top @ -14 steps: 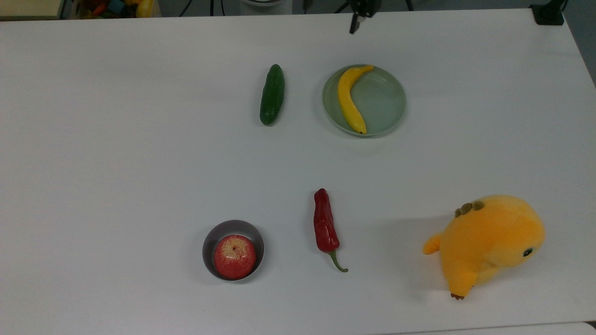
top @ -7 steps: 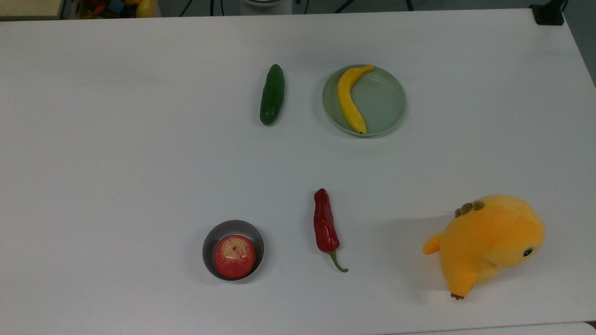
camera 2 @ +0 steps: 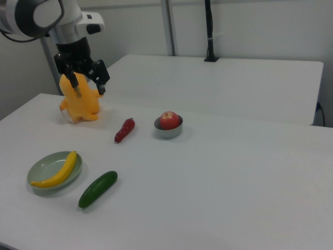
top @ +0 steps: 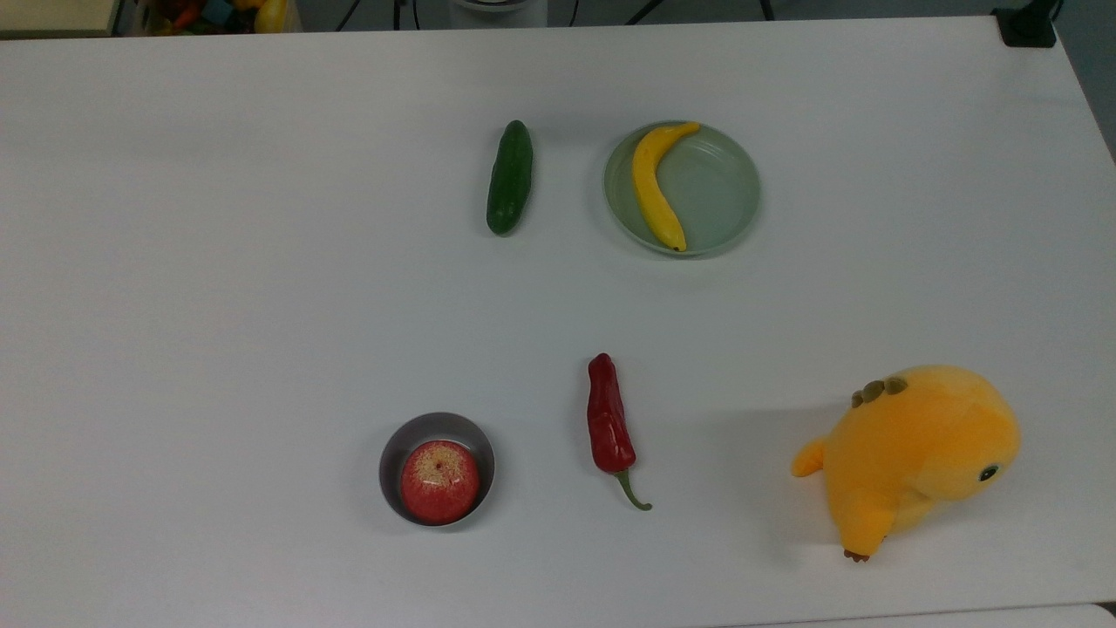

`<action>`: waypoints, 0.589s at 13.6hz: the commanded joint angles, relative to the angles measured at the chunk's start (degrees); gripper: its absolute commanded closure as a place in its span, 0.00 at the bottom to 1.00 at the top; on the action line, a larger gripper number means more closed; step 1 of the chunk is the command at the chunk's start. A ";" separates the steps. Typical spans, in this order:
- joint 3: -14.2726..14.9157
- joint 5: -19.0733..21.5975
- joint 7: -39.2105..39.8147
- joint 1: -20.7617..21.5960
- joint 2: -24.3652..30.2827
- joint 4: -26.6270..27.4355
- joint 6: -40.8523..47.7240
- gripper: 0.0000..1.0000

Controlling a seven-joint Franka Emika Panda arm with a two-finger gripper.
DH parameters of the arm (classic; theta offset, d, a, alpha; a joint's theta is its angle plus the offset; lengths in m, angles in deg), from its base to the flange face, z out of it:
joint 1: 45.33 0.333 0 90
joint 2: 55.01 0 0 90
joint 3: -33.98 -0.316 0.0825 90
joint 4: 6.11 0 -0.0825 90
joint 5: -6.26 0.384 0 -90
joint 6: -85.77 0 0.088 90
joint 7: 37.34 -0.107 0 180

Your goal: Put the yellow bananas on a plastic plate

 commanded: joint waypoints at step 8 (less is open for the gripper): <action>-1.40 -2.99 4.02 0.03 -0.24 0.35 3.01 0.00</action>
